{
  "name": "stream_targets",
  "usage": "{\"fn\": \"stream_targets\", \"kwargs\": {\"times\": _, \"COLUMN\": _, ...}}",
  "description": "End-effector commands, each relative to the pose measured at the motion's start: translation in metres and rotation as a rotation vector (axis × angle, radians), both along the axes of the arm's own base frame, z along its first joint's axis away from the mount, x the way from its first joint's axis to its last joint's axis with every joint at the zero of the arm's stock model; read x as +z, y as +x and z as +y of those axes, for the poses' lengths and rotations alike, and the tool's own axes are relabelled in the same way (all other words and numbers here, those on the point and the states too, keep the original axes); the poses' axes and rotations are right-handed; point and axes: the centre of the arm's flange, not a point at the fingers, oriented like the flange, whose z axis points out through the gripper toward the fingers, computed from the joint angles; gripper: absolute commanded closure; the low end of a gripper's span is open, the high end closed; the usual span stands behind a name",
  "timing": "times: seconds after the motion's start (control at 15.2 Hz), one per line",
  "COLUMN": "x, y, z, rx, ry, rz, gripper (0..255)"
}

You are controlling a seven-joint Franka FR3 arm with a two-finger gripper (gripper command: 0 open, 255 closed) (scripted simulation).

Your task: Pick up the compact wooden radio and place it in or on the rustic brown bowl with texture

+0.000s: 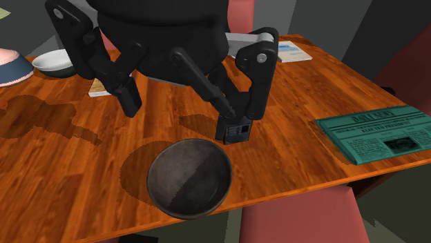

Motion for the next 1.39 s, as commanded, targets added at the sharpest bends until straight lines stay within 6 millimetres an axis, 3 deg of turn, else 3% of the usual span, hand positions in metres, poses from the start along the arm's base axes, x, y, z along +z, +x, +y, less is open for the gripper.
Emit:
{"fn": "stream_targets", "kwargs": {"times": 0.0, "x": 0.000, "y": 0.000, "z": 0.000, "rx": 0.000, "ry": 0.000, "rz": 0.000, "gripper": 0}}
{"fn": "stream_targets", "kwargs": {"times": 0.66, "x": -0.065, "y": 0.117, "z": -0.005, "rx": -0.214, "ry": -0.022, "rz": 0.041, "gripper": 0}}
{"fn": "stream_targets", "kwargs": {"times": 1.32, "x": -0.133, "y": 0.227, "z": -0.036, "rx": -0.427, "ry": -0.044, "rz": 0.083, "gripper": 0}}
